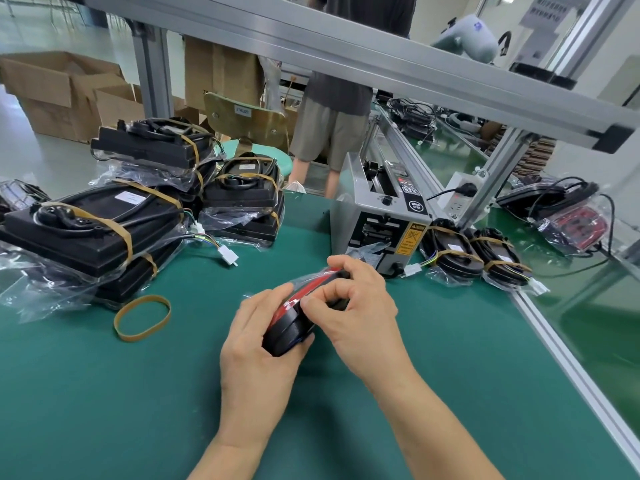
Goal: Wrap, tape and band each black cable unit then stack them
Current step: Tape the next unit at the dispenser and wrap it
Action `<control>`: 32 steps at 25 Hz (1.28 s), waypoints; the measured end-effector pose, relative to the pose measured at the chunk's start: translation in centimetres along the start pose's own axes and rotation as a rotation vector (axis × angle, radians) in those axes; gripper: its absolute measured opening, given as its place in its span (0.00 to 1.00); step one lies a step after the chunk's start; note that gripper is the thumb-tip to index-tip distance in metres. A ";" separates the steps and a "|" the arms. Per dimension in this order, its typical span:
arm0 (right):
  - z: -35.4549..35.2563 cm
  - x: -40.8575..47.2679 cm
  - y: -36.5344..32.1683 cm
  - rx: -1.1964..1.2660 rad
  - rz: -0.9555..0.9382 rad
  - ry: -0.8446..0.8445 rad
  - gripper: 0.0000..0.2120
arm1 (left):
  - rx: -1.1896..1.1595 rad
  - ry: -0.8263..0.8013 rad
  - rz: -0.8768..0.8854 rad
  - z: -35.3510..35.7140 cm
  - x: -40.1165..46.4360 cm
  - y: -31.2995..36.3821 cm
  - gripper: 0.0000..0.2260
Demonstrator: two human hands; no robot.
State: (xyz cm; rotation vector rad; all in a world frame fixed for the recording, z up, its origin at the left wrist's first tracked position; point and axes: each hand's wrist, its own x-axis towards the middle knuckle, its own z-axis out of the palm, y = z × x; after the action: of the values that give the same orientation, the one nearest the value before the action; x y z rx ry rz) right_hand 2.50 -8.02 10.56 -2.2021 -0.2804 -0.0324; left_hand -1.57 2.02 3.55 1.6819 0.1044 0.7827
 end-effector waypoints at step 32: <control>-6.6 5.4 6.0 0.278 -0.151 -0.412 0.13 | 0.791 -0.468 0.229 -0.5 4.6 5.6 0.30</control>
State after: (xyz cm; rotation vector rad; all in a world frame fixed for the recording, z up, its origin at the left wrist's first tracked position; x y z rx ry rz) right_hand 9.51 -15.71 10.56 -1.8916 -0.6404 0.3605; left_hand -0.19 3.09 10.58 2.6258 -0.1275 0.5112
